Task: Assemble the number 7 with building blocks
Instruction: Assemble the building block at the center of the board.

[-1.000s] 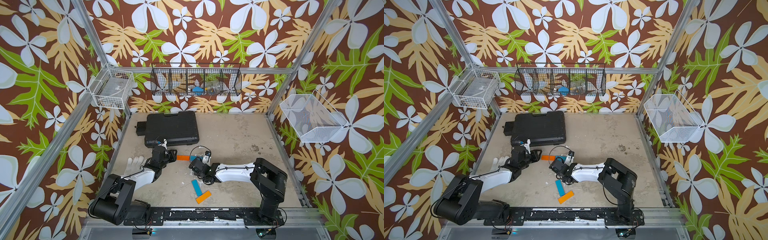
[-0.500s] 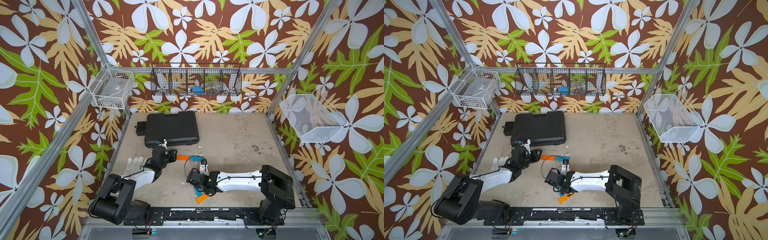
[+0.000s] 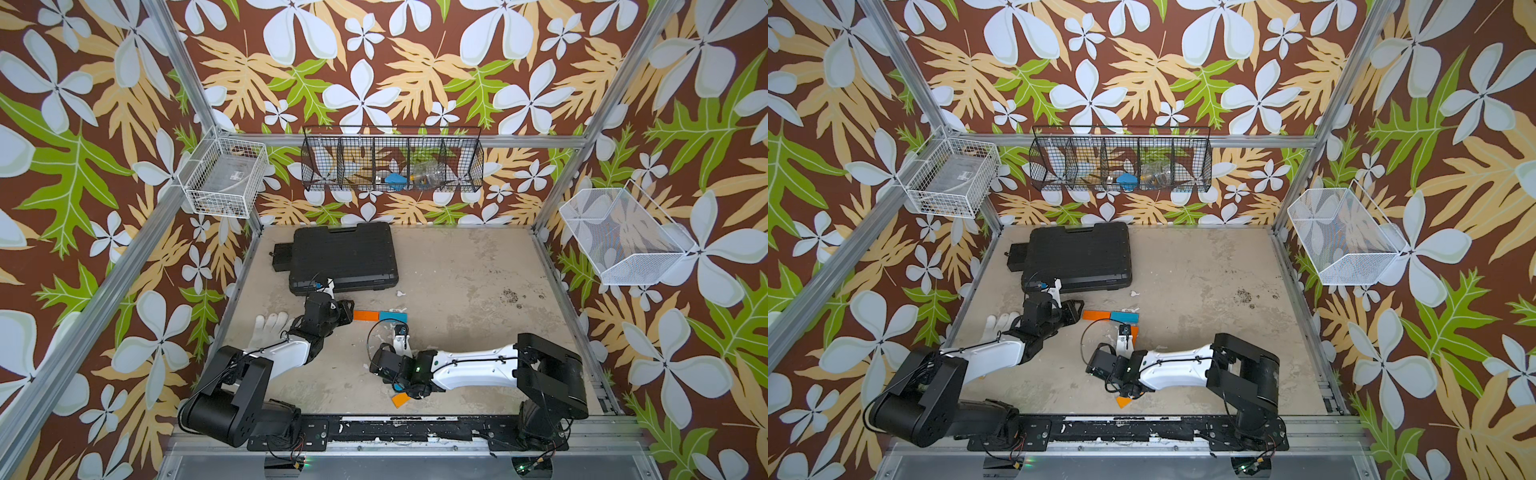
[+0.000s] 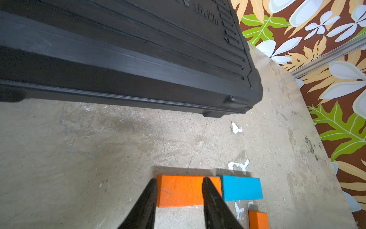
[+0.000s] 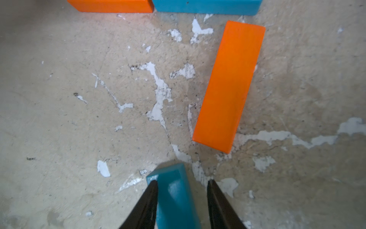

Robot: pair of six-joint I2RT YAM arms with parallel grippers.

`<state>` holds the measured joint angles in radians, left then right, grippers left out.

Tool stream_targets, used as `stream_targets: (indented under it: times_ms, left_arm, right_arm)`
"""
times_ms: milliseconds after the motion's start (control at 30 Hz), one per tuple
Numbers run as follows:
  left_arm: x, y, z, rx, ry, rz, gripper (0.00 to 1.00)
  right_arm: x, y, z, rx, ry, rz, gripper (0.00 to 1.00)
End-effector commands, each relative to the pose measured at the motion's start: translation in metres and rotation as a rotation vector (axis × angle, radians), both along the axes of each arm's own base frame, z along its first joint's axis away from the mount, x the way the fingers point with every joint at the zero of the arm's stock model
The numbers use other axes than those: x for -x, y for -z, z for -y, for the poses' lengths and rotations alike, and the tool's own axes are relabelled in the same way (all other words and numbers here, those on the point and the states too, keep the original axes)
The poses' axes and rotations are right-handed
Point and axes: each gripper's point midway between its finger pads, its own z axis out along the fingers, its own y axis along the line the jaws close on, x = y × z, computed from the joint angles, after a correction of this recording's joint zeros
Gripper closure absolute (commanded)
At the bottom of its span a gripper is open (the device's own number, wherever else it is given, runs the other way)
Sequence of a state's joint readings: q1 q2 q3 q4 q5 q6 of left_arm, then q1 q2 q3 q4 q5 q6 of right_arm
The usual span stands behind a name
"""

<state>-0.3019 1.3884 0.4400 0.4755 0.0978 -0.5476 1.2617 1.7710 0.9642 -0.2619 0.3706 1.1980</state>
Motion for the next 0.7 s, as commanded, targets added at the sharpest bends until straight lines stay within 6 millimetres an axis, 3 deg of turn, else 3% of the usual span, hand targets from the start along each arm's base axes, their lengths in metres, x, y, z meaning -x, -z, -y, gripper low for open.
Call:
stream_targets:
  times_ms: [0, 267, 433, 667]
  left_arm:
    - [-0.003, -0.003, 0.002, 0.011, 0.006, 0.014, 0.59]
    - [-0.003, -0.001, 0.002, 0.01, 0.006, 0.007, 0.59]
    - [-0.003, 0.001, 0.003, 0.013, 0.008, 0.002, 0.59]
    - [-0.003, 0.003, 0.003, 0.017, 0.01, -0.004, 0.59]
  right_arm:
    - [0.019, 0.014, 0.008, 0.04, -0.033, -0.07, 0.58]
    - [0.029, 0.014, 0.01, 0.057, -0.048, -0.075, 0.59]
    - [0.034, 0.017, 0.016, 0.067, -0.032, -0.083, 0.66]
    - [0.033, 0.016, 0.032, 0.085, 0.126, -0.111, 0.69]
